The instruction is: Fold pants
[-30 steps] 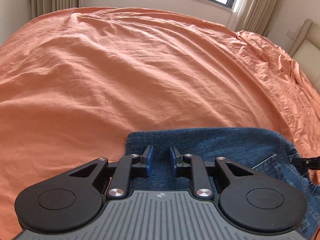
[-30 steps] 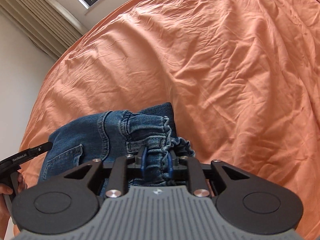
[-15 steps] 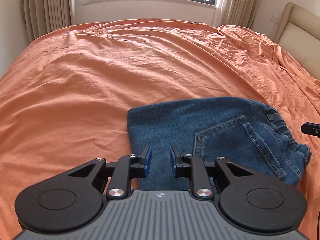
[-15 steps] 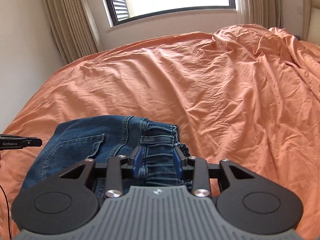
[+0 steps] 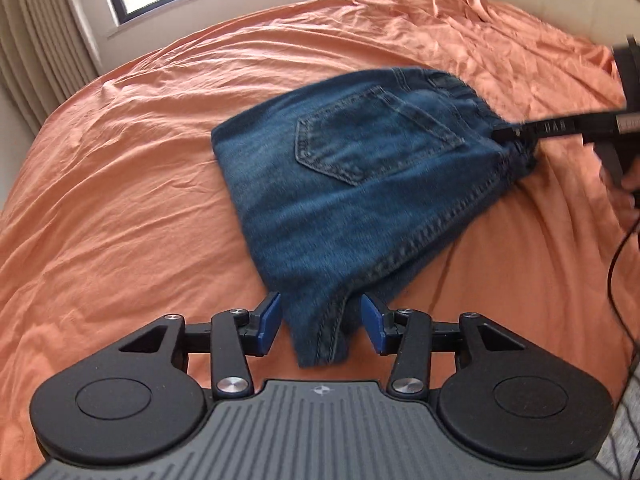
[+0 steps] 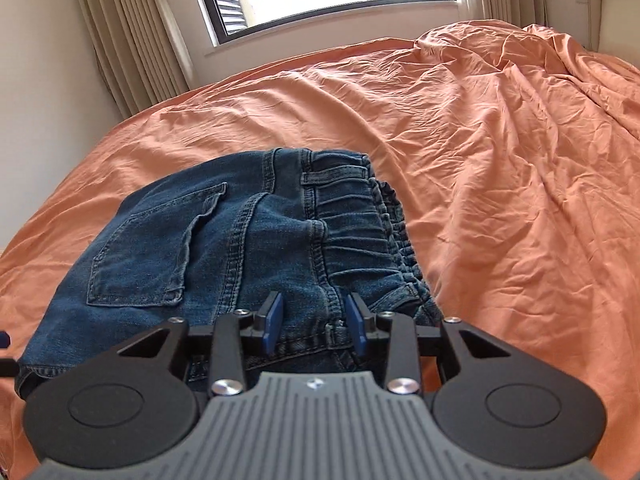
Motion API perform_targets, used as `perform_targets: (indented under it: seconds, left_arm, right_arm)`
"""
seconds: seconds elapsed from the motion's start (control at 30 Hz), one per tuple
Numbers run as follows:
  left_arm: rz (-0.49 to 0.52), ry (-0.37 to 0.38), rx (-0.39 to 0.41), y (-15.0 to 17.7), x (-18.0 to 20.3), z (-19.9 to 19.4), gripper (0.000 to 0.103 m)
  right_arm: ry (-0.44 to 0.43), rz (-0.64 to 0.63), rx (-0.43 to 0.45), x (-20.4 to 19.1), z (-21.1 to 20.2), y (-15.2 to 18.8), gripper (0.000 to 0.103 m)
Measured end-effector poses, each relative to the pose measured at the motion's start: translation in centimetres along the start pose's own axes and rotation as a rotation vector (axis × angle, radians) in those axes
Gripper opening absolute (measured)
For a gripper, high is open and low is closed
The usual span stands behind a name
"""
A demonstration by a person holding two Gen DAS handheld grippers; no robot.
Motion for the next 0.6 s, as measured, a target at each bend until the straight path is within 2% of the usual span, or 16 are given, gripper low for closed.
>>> perform_targets:
  seconds: [0.07, 0.13, 0.2, 0.33, 0.5, 0.6]
  left_arm:
    - [0.063, -0.076, -0.005, 0.8, 0.8, 0.7, 0.053]
    - [0.085, -0.137, 0.000, 1.1, 0.9, 1.4, 0.046]
    - [0.093, -0.111, -0.008, 1.0, 1.3, 1.3, 0.023]
    - [0.274, -0.184, 0.037, 0.7, 2.3, 0.0, 0.020]
    - [0.304, -0.151, -0.056, 2.5, 2.3, 3.0, 0.020]
    - [0.281, -0.150, -0.096, 3.5, 2.7, 4.7, 0.020]
  right_arm:
    - [-0.009, -0.015, -0.002, -0.1, -0.1, 0.1, 0.031]
    - [-0.016, -0.024, -0.001, 0.0, -0.2, 0.2, 0.031]
    - [-0.025, -0.014, 0.004, 0.1, -0.3, 0.2, 0.031]
    - [-0.030, -0.008, 0.005, 0.1, -0.9, 0.3, 0.031]
    - [-0.034, -0.004, -0.023, 0.2, -0.5, 1.2, 0.031]
    - [-0.039, -0.002, -0.040, 0.5, -0.2, 2.0, 0.030]
Point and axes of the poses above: each gripper's, at about its wrist camera, not at the fingertips, and z roughly the way its jaws point, x to its right, y to its underside, the point moved 8 cm from there along z, roughly the way its jaws point, and after that the axes turned 14 degrees about -y, right-handed, at the moved point
